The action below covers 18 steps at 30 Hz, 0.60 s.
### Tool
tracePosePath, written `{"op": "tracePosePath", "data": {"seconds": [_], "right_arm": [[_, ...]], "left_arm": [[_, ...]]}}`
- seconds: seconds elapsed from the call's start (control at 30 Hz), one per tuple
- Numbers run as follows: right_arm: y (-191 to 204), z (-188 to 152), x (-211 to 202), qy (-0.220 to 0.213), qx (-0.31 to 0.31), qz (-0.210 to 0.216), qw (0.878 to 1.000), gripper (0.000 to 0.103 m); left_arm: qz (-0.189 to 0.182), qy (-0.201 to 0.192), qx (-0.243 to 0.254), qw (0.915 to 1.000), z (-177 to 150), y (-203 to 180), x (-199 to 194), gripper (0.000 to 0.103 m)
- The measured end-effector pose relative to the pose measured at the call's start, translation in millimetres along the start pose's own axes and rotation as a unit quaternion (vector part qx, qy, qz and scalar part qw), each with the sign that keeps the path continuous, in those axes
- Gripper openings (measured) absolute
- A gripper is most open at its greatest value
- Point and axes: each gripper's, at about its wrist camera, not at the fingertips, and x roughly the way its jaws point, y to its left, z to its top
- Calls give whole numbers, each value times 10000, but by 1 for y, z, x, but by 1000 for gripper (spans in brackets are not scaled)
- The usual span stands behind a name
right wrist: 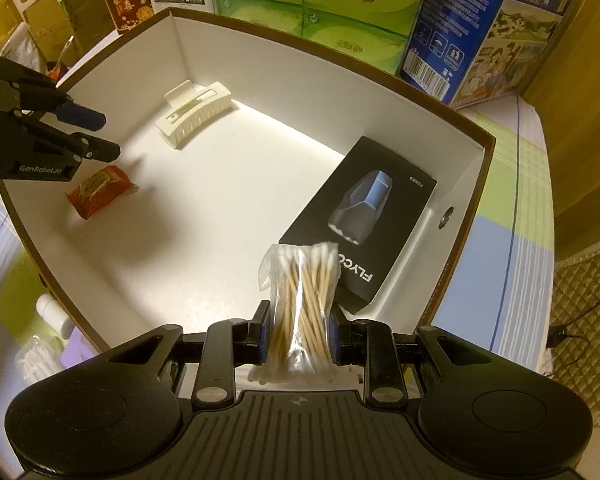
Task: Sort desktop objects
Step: 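Open the left tool dropping the red packet into the box while the right tool releases the swabs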
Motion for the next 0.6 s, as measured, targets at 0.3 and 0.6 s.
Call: {"op": "tracePosePath", "data": {"seconds": [0.3,0.6], "right_arm": [[2,-1,-9,-318,-107,-155,9993,73],[-2,-2,-20,-551,96,-17,9984,94]], "left_arm": [[13,-60,-57,10000,-5,2,-8,52],[74,-145,-176,9997,-5,5,-22,74]]}}
